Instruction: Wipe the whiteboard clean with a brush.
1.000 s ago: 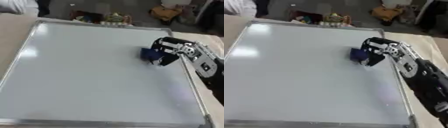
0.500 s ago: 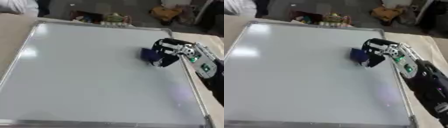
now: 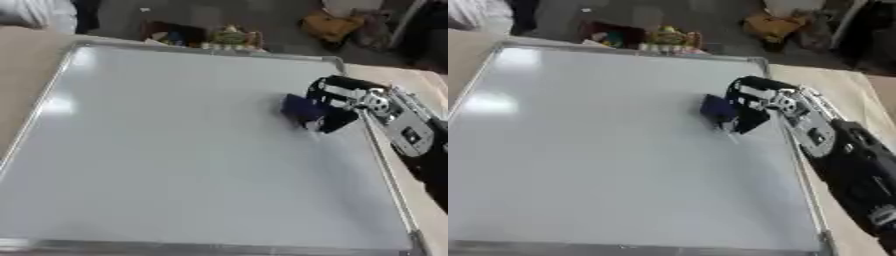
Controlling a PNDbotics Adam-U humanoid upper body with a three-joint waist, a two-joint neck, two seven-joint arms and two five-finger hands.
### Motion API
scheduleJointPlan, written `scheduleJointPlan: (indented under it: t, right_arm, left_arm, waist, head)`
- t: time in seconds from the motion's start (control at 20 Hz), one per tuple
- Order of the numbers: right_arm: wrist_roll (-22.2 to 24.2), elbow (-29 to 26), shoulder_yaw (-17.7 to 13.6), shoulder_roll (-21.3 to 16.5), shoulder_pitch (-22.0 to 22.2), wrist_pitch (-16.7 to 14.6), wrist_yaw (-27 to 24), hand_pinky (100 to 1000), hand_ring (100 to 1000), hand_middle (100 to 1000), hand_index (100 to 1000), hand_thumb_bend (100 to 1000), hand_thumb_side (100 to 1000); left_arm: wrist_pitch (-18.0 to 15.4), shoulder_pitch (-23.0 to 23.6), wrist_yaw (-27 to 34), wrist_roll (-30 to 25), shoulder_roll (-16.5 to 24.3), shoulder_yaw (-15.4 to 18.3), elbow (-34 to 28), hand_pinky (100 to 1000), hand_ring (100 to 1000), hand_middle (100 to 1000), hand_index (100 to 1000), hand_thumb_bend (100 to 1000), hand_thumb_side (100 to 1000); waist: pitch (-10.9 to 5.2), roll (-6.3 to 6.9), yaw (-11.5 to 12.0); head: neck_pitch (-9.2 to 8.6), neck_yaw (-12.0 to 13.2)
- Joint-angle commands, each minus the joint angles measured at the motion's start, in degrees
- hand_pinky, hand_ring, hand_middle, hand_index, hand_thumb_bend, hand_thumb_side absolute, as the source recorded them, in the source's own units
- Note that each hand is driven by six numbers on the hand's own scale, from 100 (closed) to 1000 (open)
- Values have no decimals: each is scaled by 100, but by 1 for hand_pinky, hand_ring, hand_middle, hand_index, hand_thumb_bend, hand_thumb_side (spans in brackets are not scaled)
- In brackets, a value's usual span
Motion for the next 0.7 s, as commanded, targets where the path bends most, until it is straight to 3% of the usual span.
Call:
scheduleJointPlan:
  t: [0.05, 0.25, 0.7]
  right_arm:
    - [-70, 1, -78, -196, -92, 14, 64, 633, 787, 380, 131, 105, 271]
    - [-127, 28, -81, -196, -90, 18, 116, 619, 749, 296, 137, 100, 272]
    - [-97, 49, -64, -184, -100, -20, 138, 614, 743, 293, 140, 100, 261]
  left_arm:
    - [-5, -42, 27, -27, 92, -12, -95, 521, 379, 464, 477, 194, 895]
    - [-12, -45, 30, -30, 94, -9, -96, 522, 380, 465, 477, 195, 894]
    - [-12, -61, 37, -36, 89, -10, -95, 522, 382, 466, 477, 191, 893]
  waist:
    - [-111, 21, 5]
    - [-112, 25, 4]
    - [-106, 20, 11]
  head:
    - [-77, -2]
    - [-57, -1]
    - [-49, -4]
